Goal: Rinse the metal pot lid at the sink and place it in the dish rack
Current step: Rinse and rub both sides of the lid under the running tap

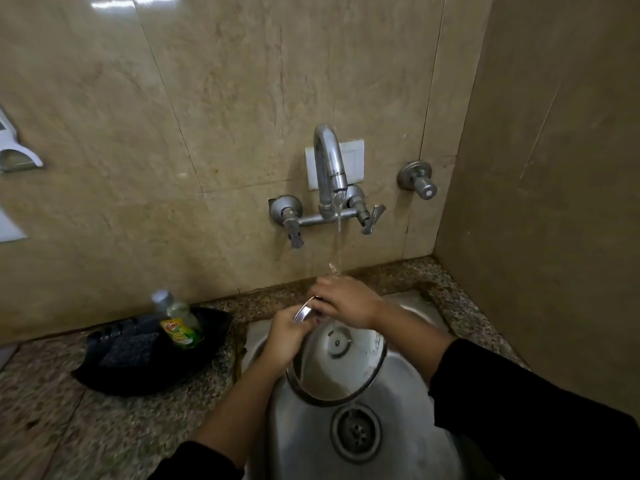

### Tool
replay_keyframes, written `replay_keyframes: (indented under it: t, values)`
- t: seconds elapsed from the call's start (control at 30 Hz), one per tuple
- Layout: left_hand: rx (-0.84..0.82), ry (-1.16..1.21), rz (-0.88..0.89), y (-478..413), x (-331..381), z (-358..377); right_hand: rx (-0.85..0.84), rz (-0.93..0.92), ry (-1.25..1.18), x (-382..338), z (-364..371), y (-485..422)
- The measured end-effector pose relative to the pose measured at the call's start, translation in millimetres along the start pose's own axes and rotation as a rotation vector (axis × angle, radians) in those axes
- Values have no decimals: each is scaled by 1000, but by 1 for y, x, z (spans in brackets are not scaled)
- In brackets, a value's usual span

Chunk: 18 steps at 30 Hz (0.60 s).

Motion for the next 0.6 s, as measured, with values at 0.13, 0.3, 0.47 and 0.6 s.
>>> replay_keyframes:
  t: [0.13,0.3,0.47,0.6]
  values:
    - [-17,43,-121,8,-28,7,-41,420,-253,57,20,38]
    - [1,97,-199,3,-43,21,16,325,-125,36,35,33]
    - [-20,73,-188,-1,-50,27,20,266,-292,42,53,29]
    - [98,218,-319,5,-78,9,89,630,-393,89,72,57]
Point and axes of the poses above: each hand's wrist, its own y-axis away from the middle knuckle, its own z-axis out of the palm, x = y × z, the point moved 4 cm from there along -y, towards the middle knuckle, and after that the axes turned 5 degrees about x, right-handed, at the moved point
